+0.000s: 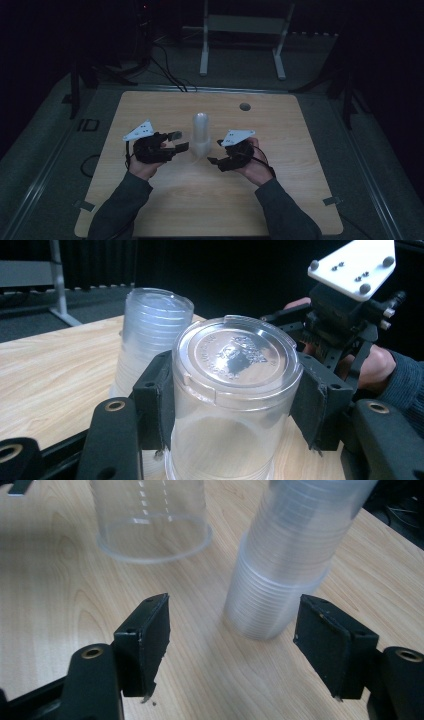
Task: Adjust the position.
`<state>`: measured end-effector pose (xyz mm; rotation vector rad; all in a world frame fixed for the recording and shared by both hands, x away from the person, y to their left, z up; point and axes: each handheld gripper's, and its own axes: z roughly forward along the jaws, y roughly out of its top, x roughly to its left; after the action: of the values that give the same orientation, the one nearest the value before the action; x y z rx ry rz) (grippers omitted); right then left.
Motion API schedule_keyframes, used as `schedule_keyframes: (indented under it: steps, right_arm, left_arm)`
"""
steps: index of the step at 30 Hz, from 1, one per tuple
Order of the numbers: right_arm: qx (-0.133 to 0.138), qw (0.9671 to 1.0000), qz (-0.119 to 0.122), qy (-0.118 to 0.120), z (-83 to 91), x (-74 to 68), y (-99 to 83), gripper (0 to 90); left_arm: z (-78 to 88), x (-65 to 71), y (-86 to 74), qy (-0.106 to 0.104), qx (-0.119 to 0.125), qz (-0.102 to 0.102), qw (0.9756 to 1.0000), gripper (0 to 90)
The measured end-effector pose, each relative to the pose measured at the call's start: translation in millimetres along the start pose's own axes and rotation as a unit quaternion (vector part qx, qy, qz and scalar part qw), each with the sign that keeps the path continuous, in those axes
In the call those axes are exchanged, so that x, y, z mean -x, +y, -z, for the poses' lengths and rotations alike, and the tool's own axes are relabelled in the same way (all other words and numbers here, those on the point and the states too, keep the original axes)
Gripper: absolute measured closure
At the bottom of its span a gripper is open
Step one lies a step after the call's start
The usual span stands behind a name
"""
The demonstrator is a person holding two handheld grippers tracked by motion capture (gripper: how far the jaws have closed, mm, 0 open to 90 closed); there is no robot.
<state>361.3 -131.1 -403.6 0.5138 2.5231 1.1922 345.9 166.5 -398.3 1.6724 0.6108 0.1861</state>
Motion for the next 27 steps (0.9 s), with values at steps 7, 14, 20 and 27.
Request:
schedule_keyframes:
  steps: [7,14,20,27]
  right_arm:
    - [0.011,0.9998,0.002,0.018,2.6,-3.0,5.8,29.9]
    - [0.019,0.999,-0.002,0.04,2.2,-5.9,9.6,29.9]
    - [0.027,0.9981,-0.006,0.055,2.8,-7.0,12.5,29.9]
    - [0.042,0.9964,-0.015,0.071,3.4,-7.1,14.3,29.9]
  left_arm:
    - [-1.4,0.3,-2.7,-0.017,-0.001,-0.005,0.9998,41.3]
    - [-3.3,1.4,-4.2,-0.024,-0.002,-0.006,0.9997,41.3]
    - [-4.0,2.4,-4.7,-0.032,0.001,-0.006,0.9995,41.3]
    - [-5.6,4.1,-4.9,-0.038,0.005,-0.003,0.9993,41.3]
